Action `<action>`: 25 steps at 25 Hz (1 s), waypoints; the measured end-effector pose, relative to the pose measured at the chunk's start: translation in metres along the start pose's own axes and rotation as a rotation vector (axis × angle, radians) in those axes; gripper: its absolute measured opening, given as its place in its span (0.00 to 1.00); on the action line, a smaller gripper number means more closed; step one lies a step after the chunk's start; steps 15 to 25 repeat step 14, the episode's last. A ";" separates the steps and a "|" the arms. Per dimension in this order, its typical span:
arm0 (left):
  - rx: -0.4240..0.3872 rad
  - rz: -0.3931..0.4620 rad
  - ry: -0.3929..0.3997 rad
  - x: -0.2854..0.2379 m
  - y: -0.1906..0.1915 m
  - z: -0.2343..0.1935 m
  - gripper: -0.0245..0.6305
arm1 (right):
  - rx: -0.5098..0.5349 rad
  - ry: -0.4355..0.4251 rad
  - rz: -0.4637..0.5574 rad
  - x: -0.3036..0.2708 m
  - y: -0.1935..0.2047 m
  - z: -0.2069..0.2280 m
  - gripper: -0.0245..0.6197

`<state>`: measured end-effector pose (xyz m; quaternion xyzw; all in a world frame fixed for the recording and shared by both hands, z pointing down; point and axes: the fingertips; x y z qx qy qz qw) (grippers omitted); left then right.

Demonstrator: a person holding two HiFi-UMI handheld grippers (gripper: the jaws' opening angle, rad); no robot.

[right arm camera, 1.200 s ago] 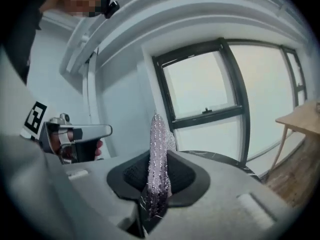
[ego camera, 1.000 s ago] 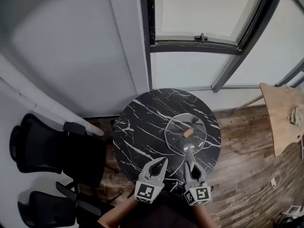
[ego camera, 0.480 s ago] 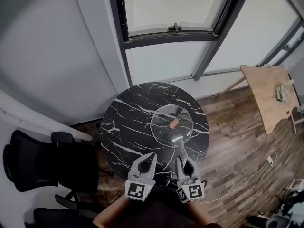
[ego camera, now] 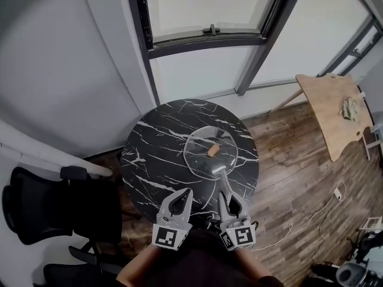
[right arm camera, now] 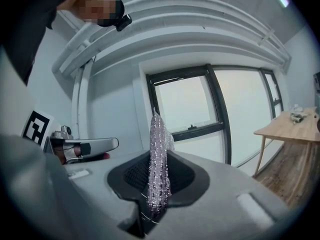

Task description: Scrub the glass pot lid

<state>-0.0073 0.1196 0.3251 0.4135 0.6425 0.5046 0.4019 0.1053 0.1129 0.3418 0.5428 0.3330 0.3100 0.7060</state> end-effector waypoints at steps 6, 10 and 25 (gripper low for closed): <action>-0.034 -0.009 -0.011 -0.002 0.000 0.002 0.04 | 0.011 -0.002 0.008 0.001 -0.006 0.002 0.15; -0.033 0.004 -0.010 -0.005 -0.001 0.004 0.04 | 0.013 -0.014 0.008 -0.001 -0.005 0.001 0.15; -0.023 0.000 -0.010 -0.007 -0.001 0.007 0.04 | 0.011 -0.023 0.001 -0.002 -0.005 0.001 0.15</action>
Point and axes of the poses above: the fingertips, and each gripper's own axes: x backward along the fingers, z to its right, y out of its underside, and after that the axes turned 6 degrees about -y, right-handed
